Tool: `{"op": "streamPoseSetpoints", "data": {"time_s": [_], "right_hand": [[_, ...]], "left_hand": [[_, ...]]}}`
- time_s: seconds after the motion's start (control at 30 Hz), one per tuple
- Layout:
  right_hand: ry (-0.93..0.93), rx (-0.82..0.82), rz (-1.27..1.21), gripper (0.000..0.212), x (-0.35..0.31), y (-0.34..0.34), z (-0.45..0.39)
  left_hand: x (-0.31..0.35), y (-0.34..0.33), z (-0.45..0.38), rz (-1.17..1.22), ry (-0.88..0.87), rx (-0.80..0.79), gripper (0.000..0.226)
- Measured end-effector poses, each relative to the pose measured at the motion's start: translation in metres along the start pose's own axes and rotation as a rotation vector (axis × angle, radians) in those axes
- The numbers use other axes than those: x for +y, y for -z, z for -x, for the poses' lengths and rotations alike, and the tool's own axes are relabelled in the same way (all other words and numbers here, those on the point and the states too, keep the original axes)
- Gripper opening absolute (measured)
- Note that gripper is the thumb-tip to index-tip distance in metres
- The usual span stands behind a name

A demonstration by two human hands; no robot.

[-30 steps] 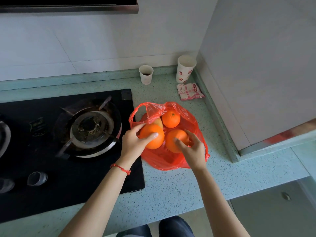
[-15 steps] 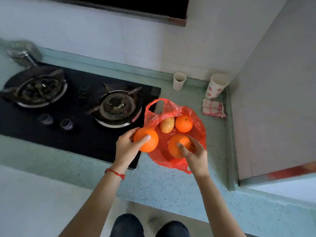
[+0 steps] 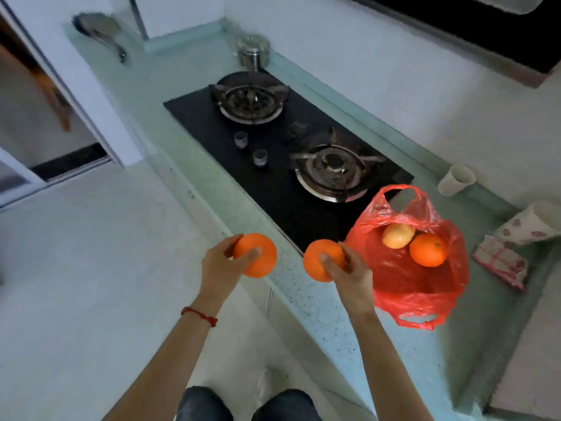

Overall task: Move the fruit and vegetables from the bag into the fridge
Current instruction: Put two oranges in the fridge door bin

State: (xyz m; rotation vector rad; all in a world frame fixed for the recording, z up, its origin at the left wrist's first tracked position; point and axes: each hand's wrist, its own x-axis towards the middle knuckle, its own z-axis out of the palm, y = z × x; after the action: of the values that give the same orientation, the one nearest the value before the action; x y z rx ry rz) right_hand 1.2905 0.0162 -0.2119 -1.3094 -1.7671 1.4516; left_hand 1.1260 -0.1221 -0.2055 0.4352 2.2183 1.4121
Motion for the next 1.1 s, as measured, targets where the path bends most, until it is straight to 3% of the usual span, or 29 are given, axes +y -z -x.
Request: {"op": "streamPoseSetpoints", "data": {"time_s": [0.1,0.2,0.5,0.67,0.83,0.97,1.1], "right_hand": [[0.019,-0.152,-0.004,0.048,-0.015,-0.043,0.007],[0.047,-0.31,0.013,0.048,-0.027,-0.09,0.023],[0.173,-0.663,0.088,0.069,-0.057,-0.244,0.11],[0.204,-0.851,0.105,0.048,-0.073,-0.329,0.182],[0.262,-1.0,0.126,0.063,-0.086,-0.398,0.255],[0.313,-1.111,0.17,0.047,-0.092,-0.446,0.304],[0.332,-1.22,0.208,0.046,-0.097,-0.486,0.336]], "left_hand": [[-0.02,0.045,0.01,0.032,0.049,0.119,0.085],[-0.043,0.089,0.025,0.057,0.114,0.243,0.07],[-0.122,0.238,0.093,0.18,0.267,0.59,0.064],[-0.165,0.324,0.137,0.219,0.316,0.773,0.051],[-0.198,0.394,0.184,0.247,0.36,0.92,0.05],[-0.221,0.439,0.217,0.273,0.399,1.032,0.058],[-0.241,0.47,0.236,0.326,0.432,1.132,0.067]]}}
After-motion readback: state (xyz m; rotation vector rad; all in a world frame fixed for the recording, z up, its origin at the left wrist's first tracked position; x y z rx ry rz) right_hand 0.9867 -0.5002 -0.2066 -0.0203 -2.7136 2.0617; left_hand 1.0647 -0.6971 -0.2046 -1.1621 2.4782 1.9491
